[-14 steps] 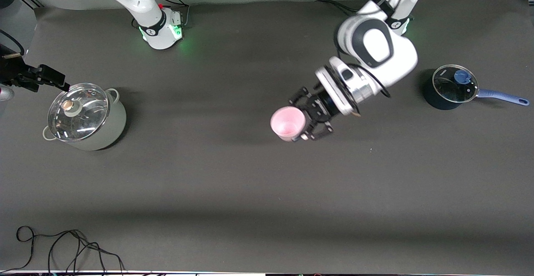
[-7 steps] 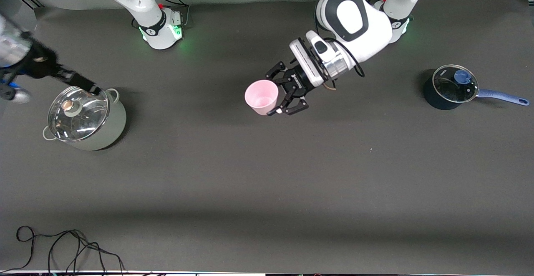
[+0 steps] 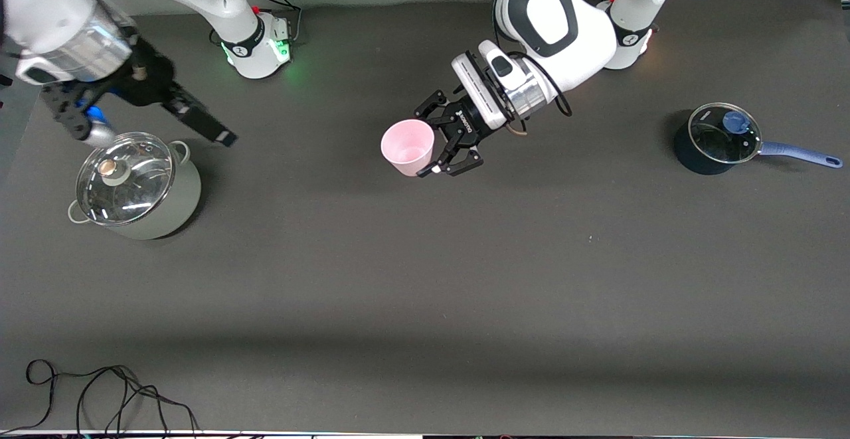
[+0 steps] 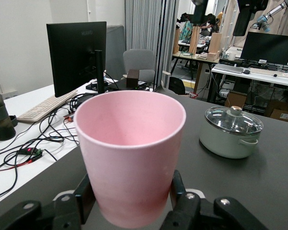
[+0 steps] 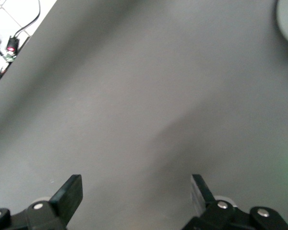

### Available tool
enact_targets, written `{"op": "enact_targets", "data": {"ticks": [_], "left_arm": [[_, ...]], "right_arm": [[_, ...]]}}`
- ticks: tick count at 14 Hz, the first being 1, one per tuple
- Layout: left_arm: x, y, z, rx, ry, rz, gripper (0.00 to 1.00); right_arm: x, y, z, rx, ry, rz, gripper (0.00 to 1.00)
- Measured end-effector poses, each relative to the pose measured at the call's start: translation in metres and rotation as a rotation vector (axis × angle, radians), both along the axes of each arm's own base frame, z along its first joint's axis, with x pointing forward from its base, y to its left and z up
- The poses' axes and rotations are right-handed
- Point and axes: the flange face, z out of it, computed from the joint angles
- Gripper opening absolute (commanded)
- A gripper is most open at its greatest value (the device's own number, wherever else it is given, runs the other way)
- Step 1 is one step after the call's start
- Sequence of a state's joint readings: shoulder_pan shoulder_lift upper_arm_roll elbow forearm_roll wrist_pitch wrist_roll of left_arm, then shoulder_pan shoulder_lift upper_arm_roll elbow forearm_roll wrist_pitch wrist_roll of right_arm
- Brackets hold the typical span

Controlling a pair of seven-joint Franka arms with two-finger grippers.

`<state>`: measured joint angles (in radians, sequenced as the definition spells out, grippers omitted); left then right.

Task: Transfer pink cup from left to right arm
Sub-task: 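Reach the right gripper toward the cup held by the left gripper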

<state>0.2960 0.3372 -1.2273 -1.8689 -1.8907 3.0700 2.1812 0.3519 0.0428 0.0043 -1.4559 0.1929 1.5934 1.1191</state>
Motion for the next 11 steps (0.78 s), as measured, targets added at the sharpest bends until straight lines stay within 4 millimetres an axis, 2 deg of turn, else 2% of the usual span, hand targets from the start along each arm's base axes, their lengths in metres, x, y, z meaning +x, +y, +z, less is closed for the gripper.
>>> {"op": "enact_targets", "data": {"ticks": [2,6,8,11], "left_arm": [[0.001,0.0,0.002,-0.001,0.001,0.005,0.09],[0.001,0.001,0.002,0.0,0.002,0.013,0.09],[0.001,0.001,0.002,0.001,0.003,0.015,0.09],[0.002,0.002,0.002,0.004,0.003,0.02,0.09]], "right_arm": [[0.003,0.049,-0.003,0.006,0.012,-0.024,1.0],[-0.005,0.132,-0.027,-0.005,0.053,-0.023,1.0],[-0.009,0.155,-0.035,-0.01,0.06,-0.008,1.0],[-0.013,0.174,-0.038,-0.01,0.06,0.004,1.0]]}}
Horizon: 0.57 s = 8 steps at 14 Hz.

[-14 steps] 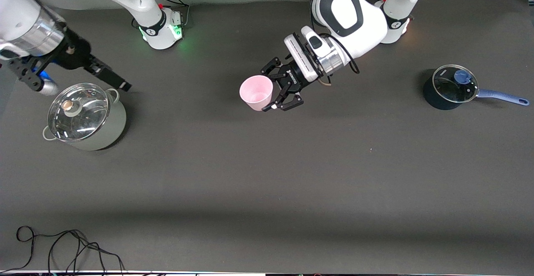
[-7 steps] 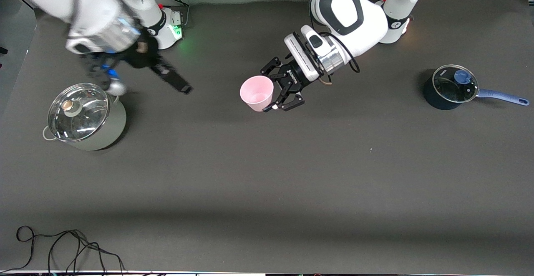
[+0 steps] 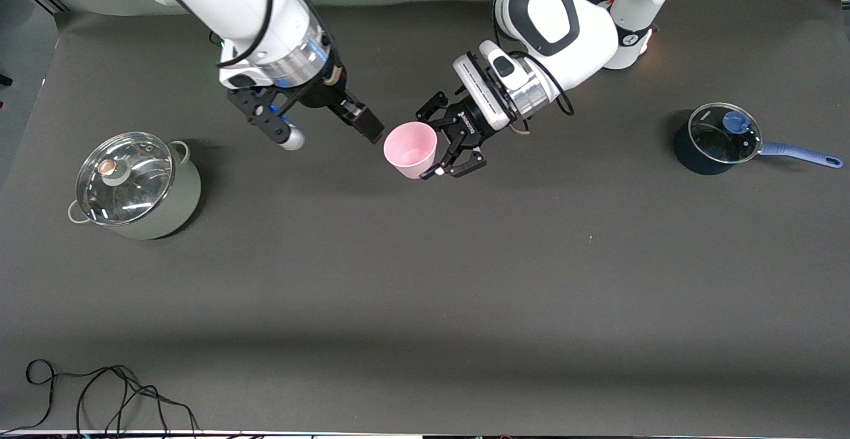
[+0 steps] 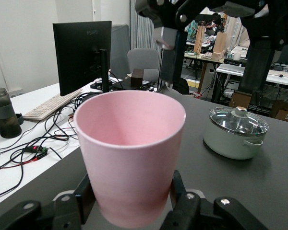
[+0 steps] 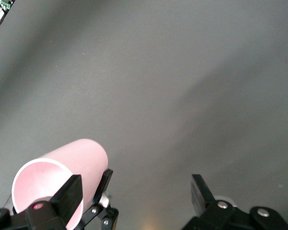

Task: Transfer pink cup from left to right arm
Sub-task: 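Reach the right gripper toward the cup held by the left gripper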

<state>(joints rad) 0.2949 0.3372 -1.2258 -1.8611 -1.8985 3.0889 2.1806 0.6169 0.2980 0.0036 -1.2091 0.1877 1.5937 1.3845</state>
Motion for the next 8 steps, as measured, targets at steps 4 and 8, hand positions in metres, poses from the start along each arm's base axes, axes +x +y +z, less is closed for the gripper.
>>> {"op": "enact_targets", "data": {"ticks": [4,8], "left_arm": [[0.001,0.001,0.002,0.0,0.0,0.01,0.09],[0.002,0.002,0.003,0.002,0.004,0.021,0.09]], "right_arm": [[-0.012,0.017,-0.002,-0.047,-0.03,0.025,1.0],[-0.016,0.026,-0.005,-0.071,-0.03,-0.041,1.0]]}}
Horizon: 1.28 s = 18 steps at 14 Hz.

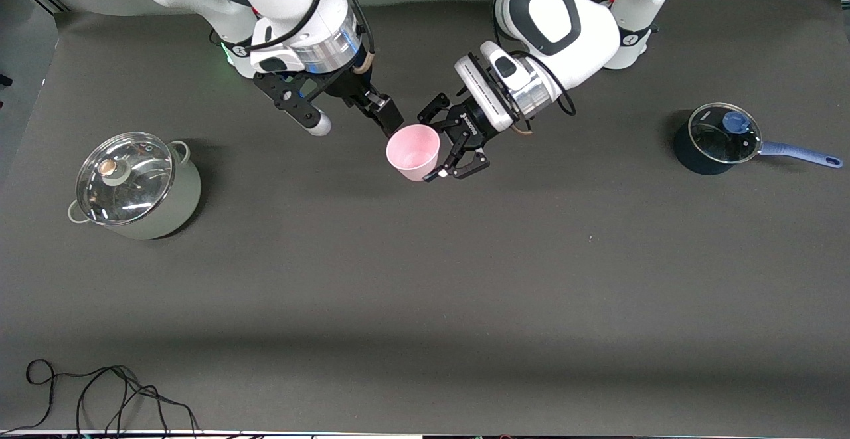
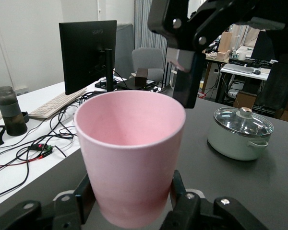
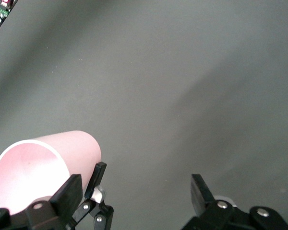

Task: Transfer pink cup from left to right arm
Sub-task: 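Reach the right gripper toward the cup held by the left gripper, then close the right gripper on the pink cup's rim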

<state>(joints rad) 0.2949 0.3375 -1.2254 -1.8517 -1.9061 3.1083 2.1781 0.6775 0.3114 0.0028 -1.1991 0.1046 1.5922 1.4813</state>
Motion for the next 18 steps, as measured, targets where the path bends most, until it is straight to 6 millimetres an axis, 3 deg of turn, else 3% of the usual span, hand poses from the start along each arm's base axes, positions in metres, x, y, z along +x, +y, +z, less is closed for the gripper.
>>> {"op": "enact_targets", "data": {"ticks": [11,18], "left_arm": [[0.0,0.0,0.001,0.0,0.002,0.006,0.09],[-0.002,-0.002,0.002,-0.009,0.027,0.019,0.09]], "right_arm": [[0.004,-0.002,0.019,0.028,-0.013,-0.16,1.0],[0.011,0.016,-0.004,0.012,0.005,-0.147,1.0]]}}
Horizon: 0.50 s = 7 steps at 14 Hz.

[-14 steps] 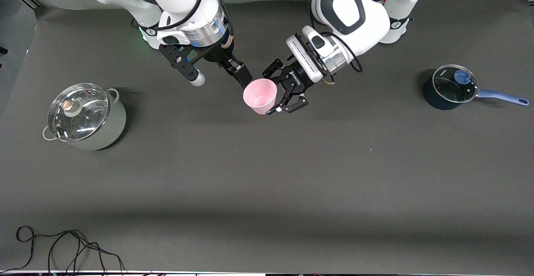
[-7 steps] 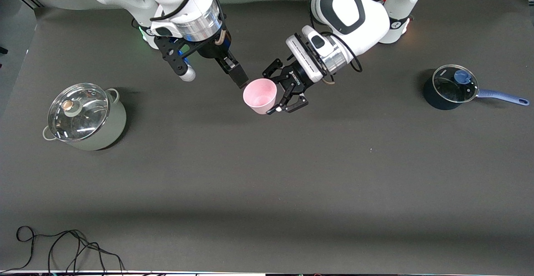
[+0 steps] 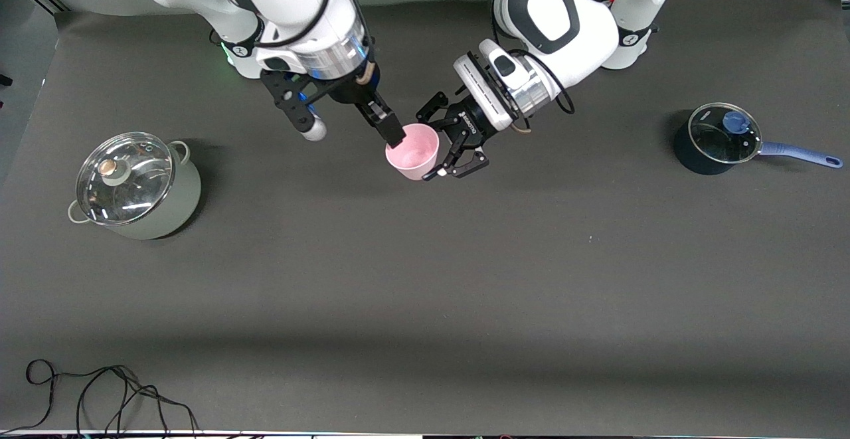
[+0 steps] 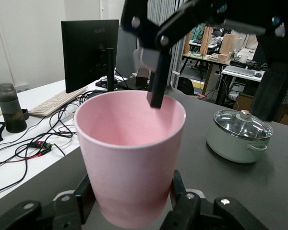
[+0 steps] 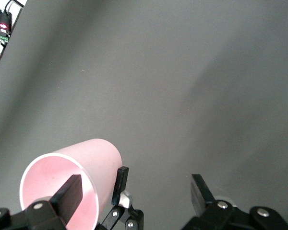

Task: Transfer pink cup from left to right arm
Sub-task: 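Close the right gripper on the pink cup's rim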

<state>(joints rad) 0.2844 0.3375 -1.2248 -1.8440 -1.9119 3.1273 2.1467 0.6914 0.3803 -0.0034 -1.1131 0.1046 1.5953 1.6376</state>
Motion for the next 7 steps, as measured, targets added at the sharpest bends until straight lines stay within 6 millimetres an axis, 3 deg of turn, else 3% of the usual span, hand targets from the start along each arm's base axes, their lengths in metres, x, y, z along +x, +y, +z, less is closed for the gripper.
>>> {"op": "enact_targets", "data": {"ticks": [1,3,5,7], "left_arm": [[-0.0004,-0.0006,0.0019,0.001,0.003,0.007,0.09],[-0.0018,-0.0027,0.0048,0.0,0.005,0.012,0.09],[-0.0033,-0.0042,0.005,0.001,0.007,0.012,0.09],[-0.0037,-0.0046,0.005,0.001,0.008,0.012,0.09]], "right_arm": [[0.001,0.0028,-0.0027,-0.001,0.001,0.001,0.99],[0.0037,0.0057,-0.0059,-0.001,0.001,0.002,0.82],[0.005,0.0068,-0.0068,0.0,0.0,0.002,0.03],[0.0054,0.0065,-0.0064,0.0,-0.001,0.001,0.0]]}}
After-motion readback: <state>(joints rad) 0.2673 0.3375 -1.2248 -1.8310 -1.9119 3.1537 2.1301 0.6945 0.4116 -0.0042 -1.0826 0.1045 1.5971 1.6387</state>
